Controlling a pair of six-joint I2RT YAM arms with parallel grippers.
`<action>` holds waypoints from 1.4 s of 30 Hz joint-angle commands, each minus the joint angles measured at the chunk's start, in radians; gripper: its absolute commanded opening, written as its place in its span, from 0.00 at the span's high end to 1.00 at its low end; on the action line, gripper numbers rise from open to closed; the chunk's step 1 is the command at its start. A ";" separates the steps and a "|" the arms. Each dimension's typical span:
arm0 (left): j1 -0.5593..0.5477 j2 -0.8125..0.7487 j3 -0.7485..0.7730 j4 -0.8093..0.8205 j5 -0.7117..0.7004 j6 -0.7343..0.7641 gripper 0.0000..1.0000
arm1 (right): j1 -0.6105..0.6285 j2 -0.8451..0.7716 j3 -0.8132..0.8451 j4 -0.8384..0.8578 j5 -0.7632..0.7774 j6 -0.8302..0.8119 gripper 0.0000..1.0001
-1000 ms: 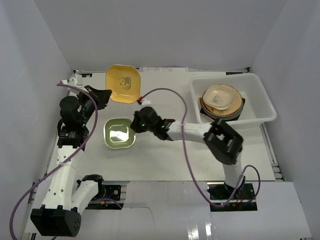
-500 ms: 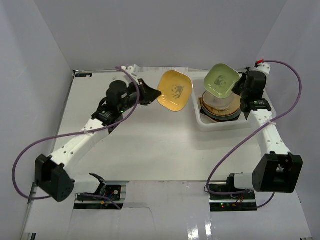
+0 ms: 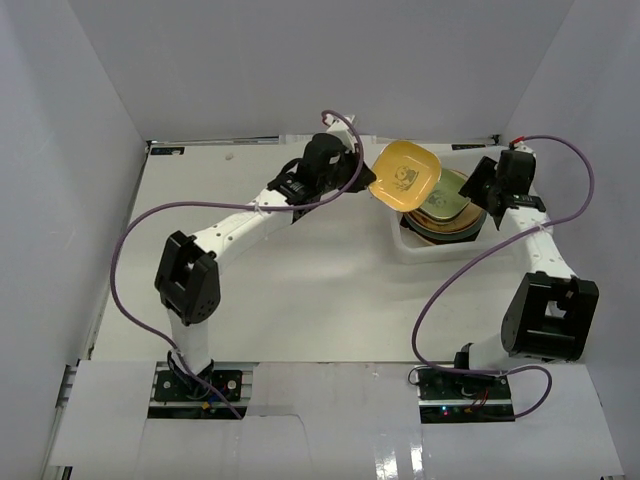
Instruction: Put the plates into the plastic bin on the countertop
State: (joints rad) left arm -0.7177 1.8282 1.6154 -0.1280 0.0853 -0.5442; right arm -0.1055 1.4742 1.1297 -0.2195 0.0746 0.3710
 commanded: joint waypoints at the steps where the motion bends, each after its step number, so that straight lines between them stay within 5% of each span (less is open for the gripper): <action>1: -0.014 0.073 0.128 -0.044 -0.033 0.007 1.00 | -0.028 -0.080 0.056 0.029 -0.044 0.031 0.38; 9: -0.042 0.356 0.495 -0.145 -0.010 -0.033 1.00 | -0.065 -0.359 -0.022 0.075 -0.036 0.097 0.03; 10: -0.045 0.387 0.536 -0.157 -0.007 -0.039 1.00 | -0.065 -0.395 -0.053 0.097 -0.056 0.112 0.10; 16: -0.071 0.580 0.785 -0.185 0.004 -0.083 1.00 | -0.059 -0.545 -0.179 0.177 -0.192 0.194 0.10; 24: -0.091 0.646 0.805 -0.116 0.022 -0.109 0.99 | -0.043 -0.558 -0.205 0.175 -0.229 0.175 0.10; 27: -0.094 0.635 0.799 -0.116 0.016 -0.105 0.67 | -0.039 -0.558 -0.206 0.174 -0.234 0.175 0.10; 28: -0.094 0.623 0.790 -0.114 0.010 -0.096 0.49 | -0.040 -0.558 -0.205 0.170 -0.230 0.175 0.10; 33: -0.094 0.487 0.706 -0.056 -0.021 -0.047 0.05 | -0.039 -0.557 -0.176 0.172 -0.289 0.181 0.10; 38: -0.094 0.323 0.560 0.037 -0.028 0.025 0.02 | -0.039 -0.574 -0.156 0.184 -0.360 0.192 0.10; 42: -0.094 0.073 0.280 0.094 -0.058 0.105 0.02 | -0.037 -0.588 -0.142 0.250 -0.531 0.216 0.10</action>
State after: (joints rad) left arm -0.8074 2.1429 2.0277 -0.1246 0.0593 -0.5251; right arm -0.1482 0.9173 0.9291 -0.0734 -0.2974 0.5613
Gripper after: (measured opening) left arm 0.979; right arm 0.900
